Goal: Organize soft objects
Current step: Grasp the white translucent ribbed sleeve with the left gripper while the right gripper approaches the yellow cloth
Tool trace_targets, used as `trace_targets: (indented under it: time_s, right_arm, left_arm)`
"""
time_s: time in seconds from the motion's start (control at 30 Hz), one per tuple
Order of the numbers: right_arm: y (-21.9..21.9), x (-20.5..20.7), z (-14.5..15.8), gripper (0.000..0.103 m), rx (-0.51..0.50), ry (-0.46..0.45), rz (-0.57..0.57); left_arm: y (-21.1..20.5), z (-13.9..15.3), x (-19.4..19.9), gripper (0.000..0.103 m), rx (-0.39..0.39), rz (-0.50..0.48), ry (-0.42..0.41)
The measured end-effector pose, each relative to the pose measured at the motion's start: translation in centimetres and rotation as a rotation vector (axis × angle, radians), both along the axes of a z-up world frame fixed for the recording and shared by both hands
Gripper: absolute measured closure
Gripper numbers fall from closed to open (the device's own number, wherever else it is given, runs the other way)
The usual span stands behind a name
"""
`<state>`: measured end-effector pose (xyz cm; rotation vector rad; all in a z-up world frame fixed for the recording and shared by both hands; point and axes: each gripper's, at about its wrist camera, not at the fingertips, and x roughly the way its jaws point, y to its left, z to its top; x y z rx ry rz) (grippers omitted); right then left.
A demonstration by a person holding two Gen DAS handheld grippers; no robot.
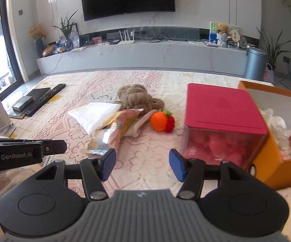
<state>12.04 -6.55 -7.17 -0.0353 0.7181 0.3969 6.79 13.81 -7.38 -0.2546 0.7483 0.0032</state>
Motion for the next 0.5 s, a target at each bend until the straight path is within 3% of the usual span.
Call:
trace_targets:
  time_s: [0.17, 0.23, 0.43, 0.5]
  right_arm:
    - [2.0, 2.1, -0.5, 0.045, -0.001, 0.008, 0.026]
    - [2.6, 3.2, -0.6, 0.045, 0.013, 0.012, 0.025]
    - [5.2, 6.8, -0.9, 0.045, 0.053, 0.050, 0.027]
    - [5.9, 7.9, -0.8, 0.045, 0.045, 0.046, 0.038]
  left_arm:
    - [1.0, -0.4, 2.3, 0.075, 0.022, 0.040, 0.025]
    - [1.3, -0.3, 3.1, 0.069, 0.032, 0.053, 0.020]
    - [3.1, -0.7, 5.8, 0.066, -0.005, 0.114, 0.036]
    - [4.0, -0.8, 6.8, 0.060, -0.039, 0.139, 0.045]
